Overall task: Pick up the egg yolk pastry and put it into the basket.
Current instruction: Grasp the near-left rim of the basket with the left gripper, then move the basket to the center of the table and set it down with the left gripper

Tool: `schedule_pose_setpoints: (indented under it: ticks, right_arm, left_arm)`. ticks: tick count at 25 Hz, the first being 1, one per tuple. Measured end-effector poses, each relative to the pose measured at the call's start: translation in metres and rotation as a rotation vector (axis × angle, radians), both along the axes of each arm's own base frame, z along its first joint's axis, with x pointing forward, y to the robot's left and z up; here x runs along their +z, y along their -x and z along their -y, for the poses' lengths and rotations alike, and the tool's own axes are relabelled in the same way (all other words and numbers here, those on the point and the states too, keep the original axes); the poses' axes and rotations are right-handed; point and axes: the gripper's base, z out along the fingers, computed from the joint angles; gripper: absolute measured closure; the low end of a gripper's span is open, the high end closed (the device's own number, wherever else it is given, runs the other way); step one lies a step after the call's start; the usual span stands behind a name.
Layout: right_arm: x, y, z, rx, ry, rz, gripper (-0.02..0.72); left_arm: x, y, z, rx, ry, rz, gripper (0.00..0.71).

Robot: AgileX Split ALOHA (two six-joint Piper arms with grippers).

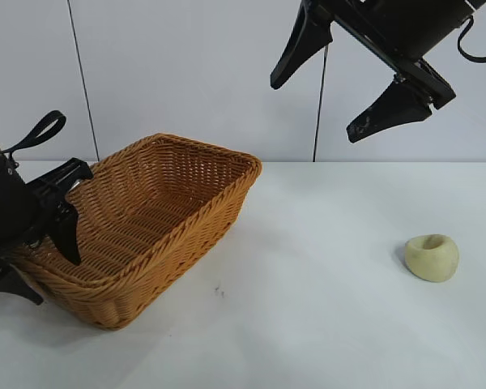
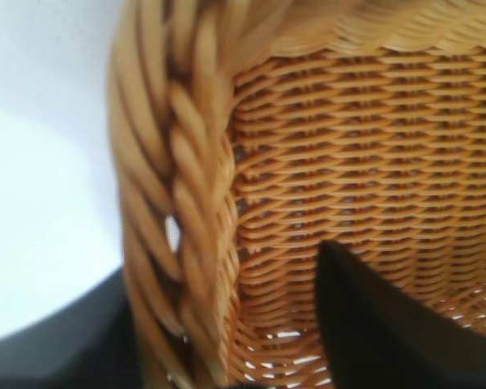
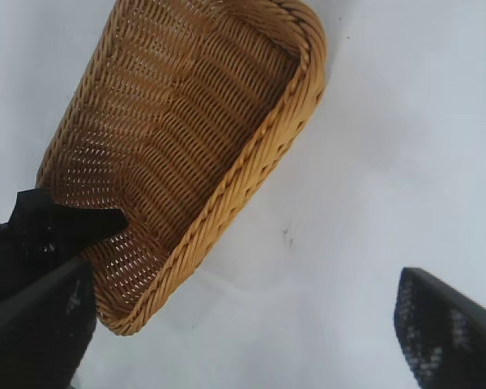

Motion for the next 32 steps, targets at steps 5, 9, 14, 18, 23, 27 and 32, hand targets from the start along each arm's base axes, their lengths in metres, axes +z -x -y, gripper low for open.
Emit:
schedule_pose_setpoints:
  ticks: [5, 9, 14, 18, 23, 27, 32]
  right_arm:
    - [0.0, 0.0, 0.0, 0.0, 0.0, 0.0, 0.01]
    - [0.0, 0.0, 0.0, 0.002, 0.0, -0.003, 0.01]
    - [0.0, 0.001, 0.0, 0.007, -0.001, -0.011, 0.01]
    - [0.0, 0.001, 0.0, 0.008, -0.001, -0.012, 0.01]
    - [0.0, 0.001, 0.0, 0.008, -0.001, -0.012, 0.01]
    - [0.0, 0.002, 0.0, 0.01, -0.001, -0.015, 0.01]
    - [0.0, 0.002, 0.0, 0.011, -0.001, -0.017, 0.01]
  left_arm:
    - [0.0, 0.001, -0.001, 0.004, -0.001, -0.018, 0.602]
    - [0.006, -0.006, -0.005, -0.033, -0.008, -0.015, 0.602]
    - [0.033, -0.029, -0.014, -0.134, 0.026, 0.019, 0.602]
    - [0.057, -0.047, -0.015, -0.253, 0.037, 0.091, 0.602]
    - [0.066, -0.058, -0.011, -0.409, 0.01, 0.093, 0.602]
    - [0.058, -0.07, -0.006, -0.586, -0.015, 0.044, 0.602]
    - [0.061, -0.09, 0.002, -0.85, -0.036, 0.032, 0.602]
